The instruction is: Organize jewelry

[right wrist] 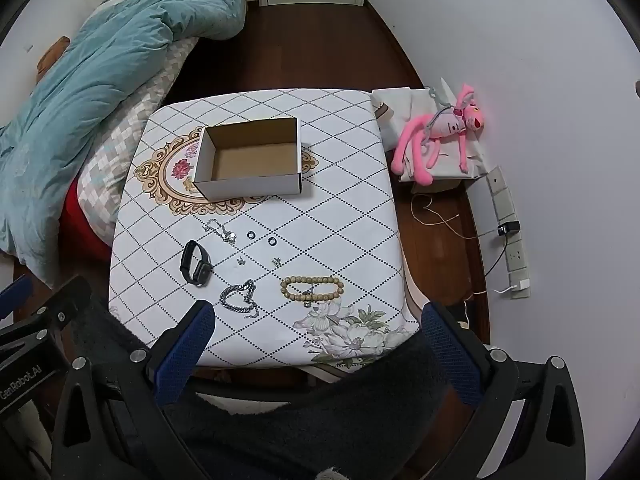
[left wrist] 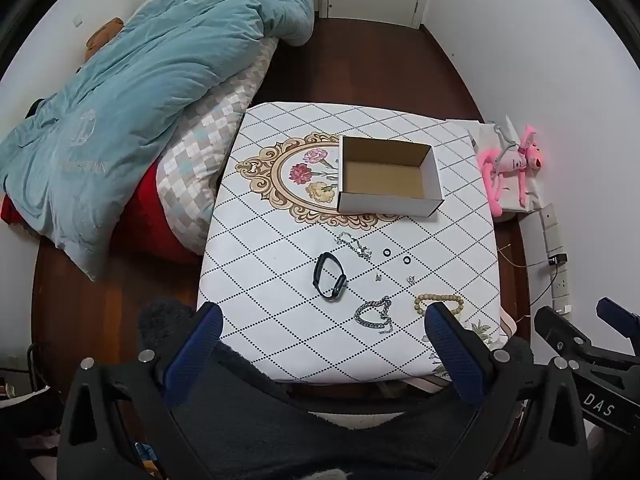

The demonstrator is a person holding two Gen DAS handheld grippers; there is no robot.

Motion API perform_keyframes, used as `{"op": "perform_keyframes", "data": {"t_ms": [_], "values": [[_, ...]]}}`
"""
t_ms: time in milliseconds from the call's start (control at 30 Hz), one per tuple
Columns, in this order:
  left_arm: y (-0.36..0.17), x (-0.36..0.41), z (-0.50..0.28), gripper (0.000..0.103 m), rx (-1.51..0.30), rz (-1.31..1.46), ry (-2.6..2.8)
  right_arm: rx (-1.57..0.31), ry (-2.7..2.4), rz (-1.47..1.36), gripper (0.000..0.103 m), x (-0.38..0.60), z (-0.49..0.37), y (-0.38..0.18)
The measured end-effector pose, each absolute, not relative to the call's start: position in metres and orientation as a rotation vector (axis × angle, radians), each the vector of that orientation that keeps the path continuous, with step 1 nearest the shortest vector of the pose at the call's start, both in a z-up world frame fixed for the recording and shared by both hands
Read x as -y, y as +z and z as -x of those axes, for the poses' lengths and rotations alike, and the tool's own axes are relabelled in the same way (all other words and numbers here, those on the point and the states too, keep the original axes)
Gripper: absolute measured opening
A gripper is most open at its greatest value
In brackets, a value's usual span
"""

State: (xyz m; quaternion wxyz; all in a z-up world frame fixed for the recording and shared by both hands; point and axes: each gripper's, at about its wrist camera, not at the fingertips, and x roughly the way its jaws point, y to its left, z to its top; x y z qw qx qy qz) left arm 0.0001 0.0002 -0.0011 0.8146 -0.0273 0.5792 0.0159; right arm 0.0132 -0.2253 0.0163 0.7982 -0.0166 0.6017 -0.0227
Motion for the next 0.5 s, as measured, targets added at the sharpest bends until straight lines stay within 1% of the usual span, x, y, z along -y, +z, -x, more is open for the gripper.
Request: {"op": "perform_keyframes", "data": {"t_ms": [500], "values": [[0.0012,0.0034,-0.0006,0.103,-1.23,0.048,0.043,-1.281,-0.059,0.043,0.103,0.2255,-0.0115,0.0223]]}}
